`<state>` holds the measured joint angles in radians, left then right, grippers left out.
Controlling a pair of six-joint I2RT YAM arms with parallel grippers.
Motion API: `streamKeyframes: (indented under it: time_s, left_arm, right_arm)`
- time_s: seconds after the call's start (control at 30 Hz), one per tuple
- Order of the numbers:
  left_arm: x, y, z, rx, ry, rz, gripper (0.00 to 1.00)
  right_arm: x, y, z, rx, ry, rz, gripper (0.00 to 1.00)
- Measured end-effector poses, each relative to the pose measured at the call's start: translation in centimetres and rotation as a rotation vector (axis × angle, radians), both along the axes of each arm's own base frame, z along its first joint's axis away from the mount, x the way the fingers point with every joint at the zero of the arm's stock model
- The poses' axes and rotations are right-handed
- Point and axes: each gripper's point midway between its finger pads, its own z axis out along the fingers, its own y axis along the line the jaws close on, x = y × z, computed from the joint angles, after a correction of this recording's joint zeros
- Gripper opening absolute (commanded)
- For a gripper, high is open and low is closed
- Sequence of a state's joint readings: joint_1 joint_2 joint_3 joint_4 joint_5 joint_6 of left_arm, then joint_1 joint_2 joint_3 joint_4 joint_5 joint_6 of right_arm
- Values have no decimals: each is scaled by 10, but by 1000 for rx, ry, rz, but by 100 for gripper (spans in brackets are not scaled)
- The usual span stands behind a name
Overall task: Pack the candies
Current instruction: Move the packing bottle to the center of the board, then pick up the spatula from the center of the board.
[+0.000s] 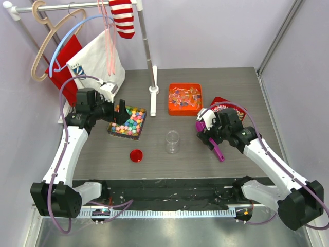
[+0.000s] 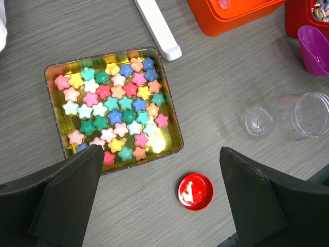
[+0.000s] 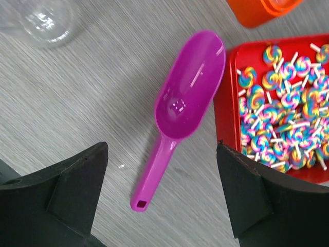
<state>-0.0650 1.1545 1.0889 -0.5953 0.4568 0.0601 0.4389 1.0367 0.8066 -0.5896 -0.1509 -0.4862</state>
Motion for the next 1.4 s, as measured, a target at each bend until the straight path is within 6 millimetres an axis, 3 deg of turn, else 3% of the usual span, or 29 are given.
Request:
streamKeyframes:
  time_s: [0.3, 0.53, 0.83, 1.07, 1.37, 1.4]
  left_arm:
    - [0, 0, 0, 0, 0, 0, 100]
    - [-1, 0, 1, -1, -2, -2, 100]
    - [-2, -3, 1, -10, -2, -13, 100]
    - [-3, -4, 3, -17, -4, -22, 100]
    - [-4, -7, 4, -28, -4, -36, 100]
    - [-4, -7, 4, -28, -4, -37, 100]
  right_arm:
    - [-20, -16, -37, -23, 95, -12, 82]
    - [-22, -34, -61, -49, 162, -57, 79]
    - [-24, -35, -90, -58, 250, -37, 70]
    - [-20, -30, -96, -48, 260, -27, 65]
    - [-13, -28, -108, -51, 277, -30, 52]
    - [-13, -28, -109, -52, 280, -31, 47]
